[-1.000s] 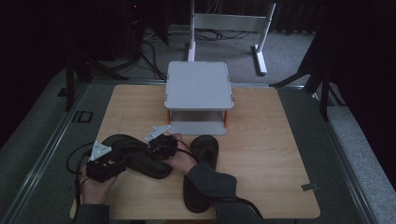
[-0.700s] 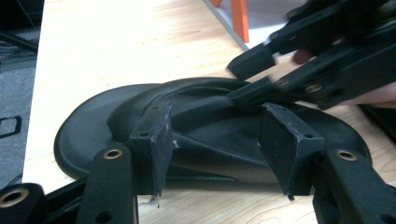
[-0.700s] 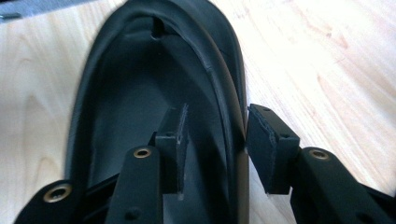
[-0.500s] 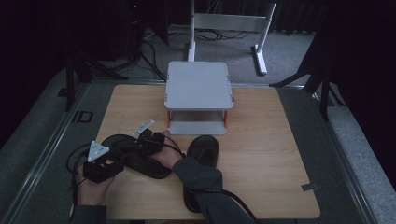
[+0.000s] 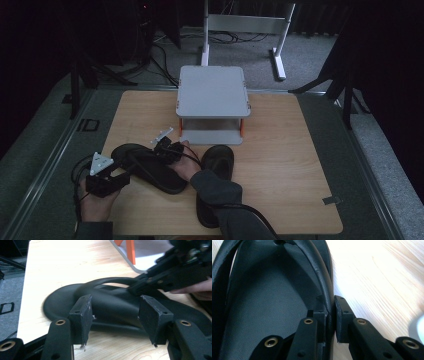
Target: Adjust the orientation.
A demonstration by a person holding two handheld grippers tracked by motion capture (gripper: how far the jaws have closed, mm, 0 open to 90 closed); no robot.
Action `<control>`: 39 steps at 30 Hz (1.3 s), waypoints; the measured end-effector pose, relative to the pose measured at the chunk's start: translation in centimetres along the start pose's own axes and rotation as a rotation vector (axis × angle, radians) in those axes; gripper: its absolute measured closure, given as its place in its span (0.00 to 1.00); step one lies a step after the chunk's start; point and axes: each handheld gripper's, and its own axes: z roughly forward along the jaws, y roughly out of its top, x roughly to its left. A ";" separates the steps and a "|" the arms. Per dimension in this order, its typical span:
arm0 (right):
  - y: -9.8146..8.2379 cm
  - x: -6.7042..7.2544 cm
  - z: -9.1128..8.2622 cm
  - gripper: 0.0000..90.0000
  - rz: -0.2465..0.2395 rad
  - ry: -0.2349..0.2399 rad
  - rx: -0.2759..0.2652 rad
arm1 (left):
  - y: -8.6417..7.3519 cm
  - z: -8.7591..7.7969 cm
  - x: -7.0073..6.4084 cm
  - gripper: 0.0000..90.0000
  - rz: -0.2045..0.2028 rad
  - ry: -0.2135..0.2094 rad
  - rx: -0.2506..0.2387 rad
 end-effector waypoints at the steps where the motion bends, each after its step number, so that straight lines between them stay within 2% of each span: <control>1: -0.3 -0.1 -0.2 0.91 0.005 -0.004 -0.002 | 0.0 0.0 0.0 0.50 -0.001 0.001 -0.002; 5: -1.1 -0.4 -1.0 0.91 0.014 -0.015 -0.003 | 0.0 -0.1 0.0 0.50 -0.002 0.006 -0.009; 11: -2.0 -1.2 -3.1 0.92 0.098 -0.011 -0.043 | 0.2 -0.2 0.0 0.50 -0.003 0.010 -0.020; 17: -2.1 -1.3 -5.9 0.92 0.136 -0.022 -0.088 | 0.4 -0.9 -0.2 0.50 -0.006 0.006 -0.046; 22: -3.1 -1.9 -9.0 0.92 0.178 -0.041 -0.125 | 0.4 -1.0 -0.7 0.50 0.010 -0.001 -0.048; 27: -4.9 -2.8 -12.5 0.92 0.171 -0.086 -0.146 | 0.7 -0.6 -1.5 0.50 0.017 -0.019 -0.058; 30: -6.0 -3.2 -14.2 0.92 0.174 -0.109 -0.155 | 0.8 -0.5 -2.2 0.50 0.036 -0.020 -0.084; 33: -7.4 -3.7 -16.0 0.92 0.181 -0.138 -0.167 | 1.1 -0.1 -2.9 0.50 0.042 -0.064 -0.095; 37: -9.6 -4.6 -18.2 0.92 0.219 -0.166 -0.176 | 1.5 0.6 -4.4 0.50 0.081 -0.090 -0.090; 39: -10.7 -5.0 -19.1 0.92 0.233 -0.196 -0.173 | 1.8 0.9 -5.0 0.50 0.092 -0.104 -0.084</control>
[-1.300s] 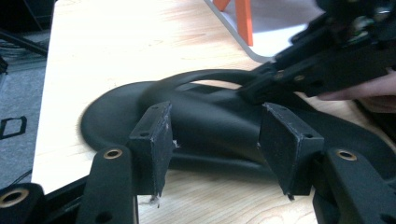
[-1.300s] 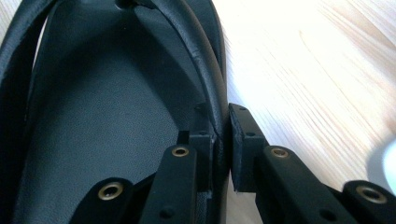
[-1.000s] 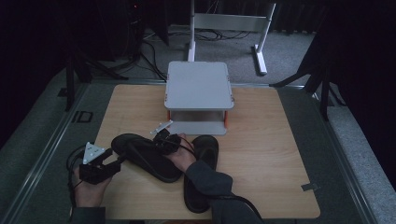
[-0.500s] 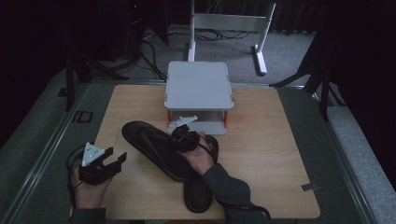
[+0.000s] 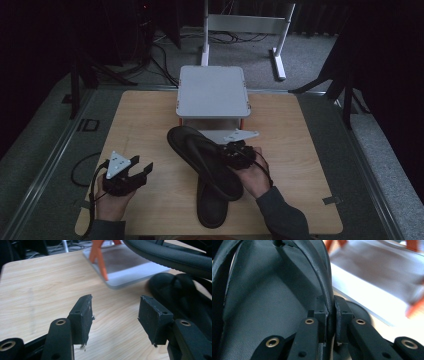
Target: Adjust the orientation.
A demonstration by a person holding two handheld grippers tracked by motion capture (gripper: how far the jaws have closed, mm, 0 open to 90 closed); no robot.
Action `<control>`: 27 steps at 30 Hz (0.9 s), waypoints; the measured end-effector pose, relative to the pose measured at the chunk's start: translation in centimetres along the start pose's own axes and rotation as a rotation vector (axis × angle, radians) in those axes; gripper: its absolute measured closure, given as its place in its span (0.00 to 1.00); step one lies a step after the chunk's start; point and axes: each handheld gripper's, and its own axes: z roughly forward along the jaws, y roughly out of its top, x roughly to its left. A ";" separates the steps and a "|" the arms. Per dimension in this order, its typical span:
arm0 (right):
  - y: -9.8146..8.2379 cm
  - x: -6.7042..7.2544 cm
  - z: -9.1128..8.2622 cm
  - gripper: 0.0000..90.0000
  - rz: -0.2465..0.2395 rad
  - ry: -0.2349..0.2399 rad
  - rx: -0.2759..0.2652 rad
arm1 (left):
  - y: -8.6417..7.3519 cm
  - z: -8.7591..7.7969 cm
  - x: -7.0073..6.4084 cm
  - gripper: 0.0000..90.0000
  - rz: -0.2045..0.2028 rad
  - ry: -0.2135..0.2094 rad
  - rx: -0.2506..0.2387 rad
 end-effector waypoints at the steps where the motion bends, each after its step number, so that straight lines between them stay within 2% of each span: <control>1: 0.0 0.0 0.0 0.92 0.000 0.000 0.000 | 0.0 0.0 0.0 0.50 0.000 0.000 0.000; 6: -2.3 -2.4 -2.6 0.92 0.049 -0.070 -0.006 | 0.8 1.2 -1.8 0.51 0.023 -0.052 0.020; 10: -3.4 -3.6 -3.6 0.92 0.084 -0.100 -0.005 | 1.4 2.3 -3.5 0.51 0.063 -0.096 0.034; 15: -4.9 -4.6 -4.6 0.91 0.112 -0.147 0.001 | 1.8 4.5 -5.5 0.51 0.102 -0.157 0.063; 18: -6.1 -5.4 -5.2 0.91 0.134 -0.180 0.010 | 2.0 5.8 -6.8 0.50 0.123 -0.196 0.082; 22: -7.8 -6.5 -5.6 0.91 0.182 -0.215 0.021 | 2.2 7.1 -8.2 0.48 0.142 -0.220 0.098; 27: -9.8 -7.6 -5.2 0.91 0.216 -0.285 0.063 | 2.5 9.2 -9.6 0.46 0.161 -0.260 0.138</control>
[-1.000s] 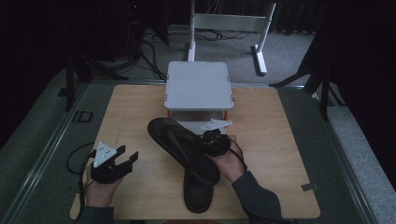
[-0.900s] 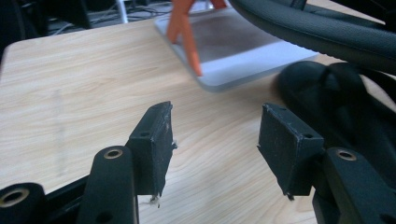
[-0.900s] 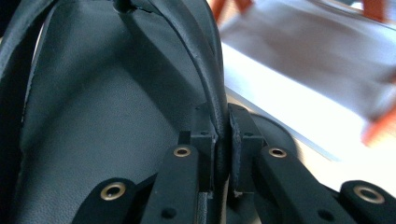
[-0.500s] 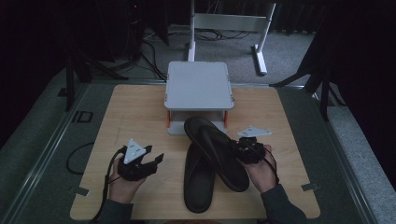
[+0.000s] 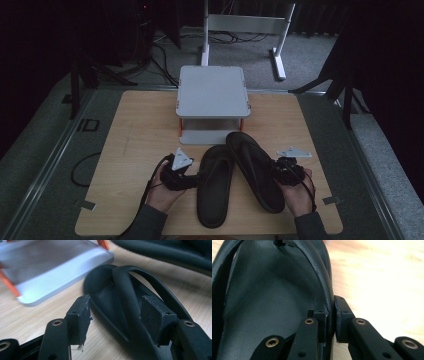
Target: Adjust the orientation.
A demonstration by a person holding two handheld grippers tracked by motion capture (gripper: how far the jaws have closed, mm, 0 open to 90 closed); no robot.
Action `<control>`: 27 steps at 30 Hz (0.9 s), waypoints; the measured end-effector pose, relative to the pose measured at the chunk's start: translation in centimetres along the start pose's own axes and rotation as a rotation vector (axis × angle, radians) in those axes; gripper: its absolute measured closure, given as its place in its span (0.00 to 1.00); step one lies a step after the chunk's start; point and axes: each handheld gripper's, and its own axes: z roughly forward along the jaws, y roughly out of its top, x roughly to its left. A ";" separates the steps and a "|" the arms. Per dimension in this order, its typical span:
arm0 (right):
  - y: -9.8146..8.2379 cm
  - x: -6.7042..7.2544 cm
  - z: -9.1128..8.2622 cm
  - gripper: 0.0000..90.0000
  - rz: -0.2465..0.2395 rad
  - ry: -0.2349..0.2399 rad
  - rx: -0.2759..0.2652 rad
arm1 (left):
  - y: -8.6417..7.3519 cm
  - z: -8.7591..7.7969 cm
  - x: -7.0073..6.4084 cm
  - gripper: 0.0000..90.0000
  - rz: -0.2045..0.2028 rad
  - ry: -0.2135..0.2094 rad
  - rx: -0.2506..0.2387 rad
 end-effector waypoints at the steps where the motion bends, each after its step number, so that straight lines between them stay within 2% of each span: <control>1: -0.3 -0.2 0.3 0.91 0.006 -0.008 0.008 | 0.1 0.5 -0.1 0.46 0.003 -0.007 0.009; 8: -1.8 -0.7 1.5 0.91 0.004 -0.094 0.049 | 0.6 3.1 -0.5 0.47 0.011 -0.023 0.055; 11: -2.2 -0.9 2.0 0.90 0.012 -0.101 0.066 | 0.5 3.7 -0.5 0.48 0.011 -0.022 0.071; 14: -2.4 -0.7 2.3 0.88 -0.003 -0.093 0.080 | 0.4 4.0 -0.6 0.50 0.011 -0.026 0.086; 18: -2.2 -0.7 2.1 0.68 -0.010 -0.032 0.058 | 0.4 4.2 -0.5 0.51 0.005 -0.032 0.086; 20: -1.6 -0.6 1.9 0.62 -0.036 -0.019 0.035 | 0.5 4.4 -0.5 0.52 0.005 -0.038 0.090; 23: -0.4 -0.6 2.3 0.59 -0.065 0.004 0.024 | 0.6 4.9 -0.5 0.55 -0.001 -0.047 0.094; 27: 0.7 -1.3 3.9 0.61 -0.055 0.063 0.052 | 0.7 5.2 -0.6 0.64 -0.009 -0.070 0.093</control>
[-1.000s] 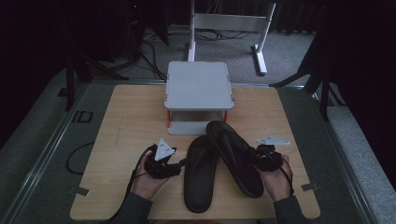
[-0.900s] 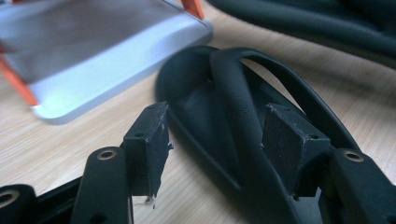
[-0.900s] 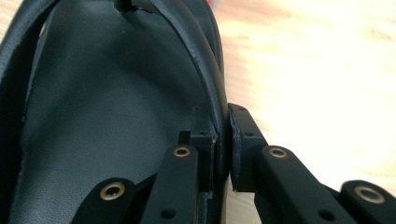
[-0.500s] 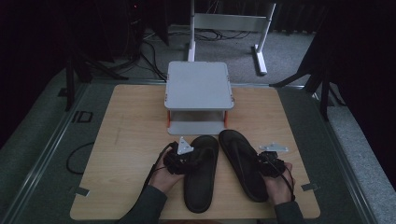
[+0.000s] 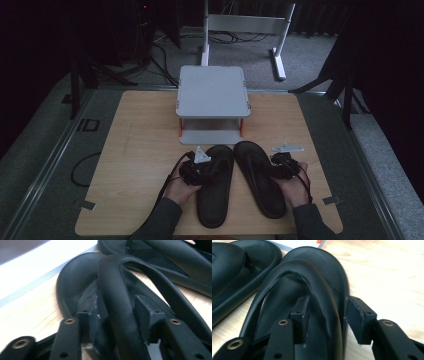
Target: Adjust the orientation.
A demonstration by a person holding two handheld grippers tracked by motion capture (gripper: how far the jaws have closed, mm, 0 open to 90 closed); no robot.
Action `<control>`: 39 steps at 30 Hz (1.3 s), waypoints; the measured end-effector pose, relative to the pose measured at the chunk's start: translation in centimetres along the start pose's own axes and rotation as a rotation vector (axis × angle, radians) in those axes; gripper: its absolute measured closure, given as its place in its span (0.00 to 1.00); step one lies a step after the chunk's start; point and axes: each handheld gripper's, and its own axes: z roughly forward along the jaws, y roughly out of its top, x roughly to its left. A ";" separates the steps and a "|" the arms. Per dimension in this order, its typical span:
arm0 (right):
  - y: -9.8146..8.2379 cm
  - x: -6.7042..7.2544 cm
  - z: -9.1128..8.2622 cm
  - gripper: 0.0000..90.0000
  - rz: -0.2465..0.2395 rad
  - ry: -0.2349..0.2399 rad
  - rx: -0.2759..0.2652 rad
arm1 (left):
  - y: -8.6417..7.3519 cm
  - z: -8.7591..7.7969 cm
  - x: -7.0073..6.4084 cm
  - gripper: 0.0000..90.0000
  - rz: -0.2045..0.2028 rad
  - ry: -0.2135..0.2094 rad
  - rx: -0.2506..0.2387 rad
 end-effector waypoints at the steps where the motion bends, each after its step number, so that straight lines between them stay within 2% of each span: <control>1: 0.1 -0.1 0.4 0.66 -0.003 0.012 0.012 | 0.0 0.0 -0.1 0.65 -0.002 0.003 0.000; 3: 0.2 -0.2 0.8 0.72 0.016 0.046 0.024 | 0.0 -0.1 -0.1 0.67 -0.005 0.006 -0.002; 4: 0.1 -0.1 0.8 0.74 0.016 0.034 0.020 | 0.0 -0.2 -0.2 0.68 -0.009 0.007 -0.006; 5: 0.1 0.0 0.6 0.74 0.016 0.035 0.018 | 0.0 -0.3 -0.1 0.69 -0.012 0.008 -0.010; 11: -0.4 0.5 -0.4 0.73 0.049 0.146 0.020 | -0.1 -0.5 -0.3 0.71 -0.021 0.014 -0.020; 14: -0.6 0.8 -0.5 0.74 0.051 0.181 0.040 | -0.2 -0.5 -0.4 0.72 -0.022 0.017 -0.021; 18: -0.9 0.9 -0.5 0.77 0.057 0.201 0.057 | -0.3 -0.8 -0.5 0.74 -0.025 0.024 -0.021; 21: -1.2 1.1 -0.5 0.76 0.065 0.249 0.071 | -0.7 -1.2 -0.5 0.74 -0.029 0.035 -0.021; 24: -1.3 1.9 -0.5 0.76 0.059 0.295 0.061 | -1.2 -1.8 -0.3 0.74 -0.044 0.042 -0.029; 30: -0.2 3.7 0.0 0.76 0.051 0.329 0.011 | -2.2 -3.4 0.4 0.76 -0.050 0.059 -0.050; 36: 1.2 5.4 0.5 0.76 0.045 0.303 -0.030 | -2.2 -4.0 2.0 0.78 -0.077 0.087 -0.072; 39: 1.4 5.7 0.9 0.76 0.058 0.294 -0.021 | -2.6 -4.1 2.3 0.78 -0.097 0.104 -0.062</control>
